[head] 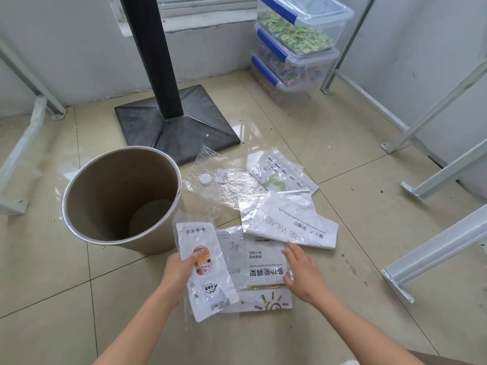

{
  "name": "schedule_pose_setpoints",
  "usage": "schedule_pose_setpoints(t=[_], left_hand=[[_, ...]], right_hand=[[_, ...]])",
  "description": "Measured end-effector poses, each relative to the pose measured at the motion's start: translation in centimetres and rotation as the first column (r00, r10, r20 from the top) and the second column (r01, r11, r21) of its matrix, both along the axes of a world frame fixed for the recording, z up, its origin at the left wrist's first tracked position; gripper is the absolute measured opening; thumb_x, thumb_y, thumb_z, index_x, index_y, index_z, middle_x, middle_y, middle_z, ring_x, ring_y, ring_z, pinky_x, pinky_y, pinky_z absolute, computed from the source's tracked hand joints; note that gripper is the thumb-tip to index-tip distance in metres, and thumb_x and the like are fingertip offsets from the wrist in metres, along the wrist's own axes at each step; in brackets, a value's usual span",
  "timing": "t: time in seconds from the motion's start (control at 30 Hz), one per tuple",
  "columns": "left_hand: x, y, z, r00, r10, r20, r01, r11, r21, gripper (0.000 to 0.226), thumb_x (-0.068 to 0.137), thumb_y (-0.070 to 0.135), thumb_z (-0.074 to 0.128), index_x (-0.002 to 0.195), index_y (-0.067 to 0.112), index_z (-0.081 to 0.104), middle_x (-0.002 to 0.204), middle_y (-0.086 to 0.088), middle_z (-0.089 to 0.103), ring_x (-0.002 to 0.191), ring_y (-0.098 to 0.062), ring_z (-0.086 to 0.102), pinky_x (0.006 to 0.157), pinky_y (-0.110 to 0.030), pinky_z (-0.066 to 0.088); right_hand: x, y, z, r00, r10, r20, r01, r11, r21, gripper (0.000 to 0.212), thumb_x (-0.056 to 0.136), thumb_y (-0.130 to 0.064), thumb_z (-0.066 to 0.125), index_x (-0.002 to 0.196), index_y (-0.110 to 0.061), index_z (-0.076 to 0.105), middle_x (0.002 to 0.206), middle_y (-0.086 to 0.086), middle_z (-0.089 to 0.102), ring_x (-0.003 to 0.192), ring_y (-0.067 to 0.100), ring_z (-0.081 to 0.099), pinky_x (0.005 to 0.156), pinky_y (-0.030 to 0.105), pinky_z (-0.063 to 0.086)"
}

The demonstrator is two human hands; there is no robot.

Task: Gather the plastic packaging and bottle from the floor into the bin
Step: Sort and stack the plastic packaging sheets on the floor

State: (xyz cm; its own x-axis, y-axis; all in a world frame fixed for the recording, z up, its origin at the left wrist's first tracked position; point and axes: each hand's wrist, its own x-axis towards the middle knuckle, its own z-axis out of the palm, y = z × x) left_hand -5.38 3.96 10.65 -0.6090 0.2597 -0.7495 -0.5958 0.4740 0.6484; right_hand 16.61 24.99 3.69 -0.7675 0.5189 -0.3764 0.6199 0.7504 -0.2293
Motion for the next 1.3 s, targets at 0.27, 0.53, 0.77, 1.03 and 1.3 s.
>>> schedule_pose_setpoints(t=[0.27, 0.53, 0.77, 1.03, 1.3], left_hand=[[1.3, 1.3, -3.2, 0.998, 0.027, 0.059, -0.025, 0.999, -0.035, 0.007, 0.091, 0.013, 0.061, 0.086, 0.013, 0.066, 0.085, -0.015, 0.074, 0.082, -0.036, 0.072, 0.083, -0.049, 0.058], [2.6, 3.8, -5.0, 0.984, 0.091, 0.155, -0.089, 0.996, -0.02, 0.017, 0.093, 0.013, 0.057, 0.104, 0.003, 0.066, 0.099, -0.022, 0.073, 0.096, -0.042, 0.069, 0.088, -0.054, 0.055], [4.4, 6.5, -2.9, 0.975, 0.148, 0.168, -0.158, 0.987, 0.043, 0.019, 0.094, 0.005, 0.053, 0.11, -0.001, 0.061, 0.09, -0.017, 0.068, 0.087, -0.036, 0.066, 0.086, -0.05, 0.054], [5.6, 6.3, -1.1, 0.959, 0.17, 0.229, -0.203, 0.971, 0.13, 0.03, 0.1, 0.01, 0.044, 0.124, -0.003, 0.056, 0.094, -0.015, 0.067, 0.084, -0.03, 0.064, 0.072, -0.035, 0.052], [6.7, 6.6, -1.2, 0.917, 0.203, 0.343, -0.277, 0.943, 0.182, 0.068, 0.083, 0.065, 0.051, 0.117, 0.009, 0.068, 0.108, -0.018, 0.075, 0.102, -0.036, 0.07, 0.091, -0.045, 0.055]], right_hand=[[-1.0, 5.6, -4.1, 0.922, -0.13, 0.365, 0.151, 0.988, -0.029, 0.061, 0.088, -0.047, 0.052, 0.139, -0.015, 0.041, 0.162, 0.004, -0.01, 0.149, 0.024, -0.008, 0.12, 0.05, 0.008], [-1.0, 6.5, -3.9, 0.993, -0.117, 0.01, 0.113, 0.98, 0.164, 0.048, 0.081, -0.01, 0.063, 0.127, -0.002, 0.054, 0.136, 0.014, 0.054, 0.129, 0.029, 0.049, 0.106, 0.039, 0.04], [-1.1, 6.0, 2.4, 0.829, -0.242, -0.504, 0.399, 0.887, 0.231, 0.025, 0.076, 0.007, 0.067, 0.089, -0.014, 0.06, 0.074, 0.0, 0.067, 0.057, 0.026, 0.061, 0.049, 0.025, 0.033], [-4.0, -3.6, 5.1, 0.727, -0.193, -0.659, 0.258, 0.966, 0.002, 0.025, 0.082, -0.005, 0.07, 0.102, -0.02, 0.07, 0.093, -0.008, 0.072, 0.076, 0.012, 0.069, 0.063, 0.021, 0.049], [-4.0, -11.1, 3.0, 0.815, -0.12, -0.567, 0.043, 0.988, -0.147, 0.021, 0.093, -0.031, 0.046, 0.105, -0.029, 0.063, 0.109, -0.012, 0.073, 0.094, 0.006, 0.069, 0.075, 0.028, 0.057]])
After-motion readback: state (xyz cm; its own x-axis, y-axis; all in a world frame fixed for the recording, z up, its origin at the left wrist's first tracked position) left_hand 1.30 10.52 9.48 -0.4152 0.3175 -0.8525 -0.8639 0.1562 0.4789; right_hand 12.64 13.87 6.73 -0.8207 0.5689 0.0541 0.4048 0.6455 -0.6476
